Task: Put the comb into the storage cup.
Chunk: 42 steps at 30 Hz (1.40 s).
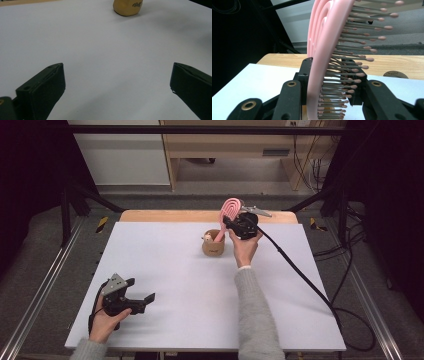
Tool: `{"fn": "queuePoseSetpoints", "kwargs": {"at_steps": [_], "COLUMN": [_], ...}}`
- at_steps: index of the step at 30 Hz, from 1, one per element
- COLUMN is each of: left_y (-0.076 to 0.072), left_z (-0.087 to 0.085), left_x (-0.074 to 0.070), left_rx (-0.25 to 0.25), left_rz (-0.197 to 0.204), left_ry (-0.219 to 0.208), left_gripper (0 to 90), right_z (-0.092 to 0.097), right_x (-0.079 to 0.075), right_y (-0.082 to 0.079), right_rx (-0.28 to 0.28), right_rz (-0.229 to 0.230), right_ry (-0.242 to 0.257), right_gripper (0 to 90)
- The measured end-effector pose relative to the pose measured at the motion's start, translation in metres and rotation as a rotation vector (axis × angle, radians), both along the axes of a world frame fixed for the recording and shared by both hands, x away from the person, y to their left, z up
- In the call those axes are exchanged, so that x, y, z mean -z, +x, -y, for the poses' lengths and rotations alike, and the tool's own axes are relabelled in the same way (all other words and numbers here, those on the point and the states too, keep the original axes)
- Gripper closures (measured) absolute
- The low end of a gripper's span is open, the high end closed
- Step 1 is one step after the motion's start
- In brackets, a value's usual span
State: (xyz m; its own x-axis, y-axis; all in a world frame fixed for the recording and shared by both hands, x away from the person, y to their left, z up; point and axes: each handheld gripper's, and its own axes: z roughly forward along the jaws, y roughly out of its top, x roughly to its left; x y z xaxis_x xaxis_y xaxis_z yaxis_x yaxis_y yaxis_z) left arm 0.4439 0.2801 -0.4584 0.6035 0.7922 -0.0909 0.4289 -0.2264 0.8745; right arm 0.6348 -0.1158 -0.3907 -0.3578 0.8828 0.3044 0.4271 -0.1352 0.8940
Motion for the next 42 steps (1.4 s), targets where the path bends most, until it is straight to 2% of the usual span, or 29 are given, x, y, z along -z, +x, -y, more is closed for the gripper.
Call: {"fn": "queuePoseSetpoints", "kwargs": {"at_steps": [20, 28, 33, 37, 42], "left_y": [0.000, 0.000, 0.000, 0.000, 0.000], "left_z": [0.000, 0.000, 0.001, 0.001, 0.001], "left_x": [0.000, 0.000, 0.000, 0.001, 0.001], "left_rx": [-0.001, -0.001, 0.002, 0.003, 0.004], "left_rz": [0.001, 0.000, 0.000, -0.001, -0.002], "left_ry": [0.000, -0.001, 0.001, 0.003, 0.006], "left_gripper": [0.0, 0.0, 0.0, 0.0, 0.0], "right_z": [0.012, 0.014, 0.015, 0.016, 0.018], "right_x": [0.003, 0.003, 0.003, 0.005, 0.005], "right_y": [0.001, 0.001, -0.001, -0.003, -0.006], "right_rx": [0.016, 0.011, 0.009, -0.003, -0.013], "right_rz": [-0.019, -0.016, -0.006, -0.015, -0.021], "right_ry": [-0.013, -0.042, -0.075, -0.112, -0.119], "right_gripper": [61.0, 58.2, 50.5, 45.0, 37.5]}}
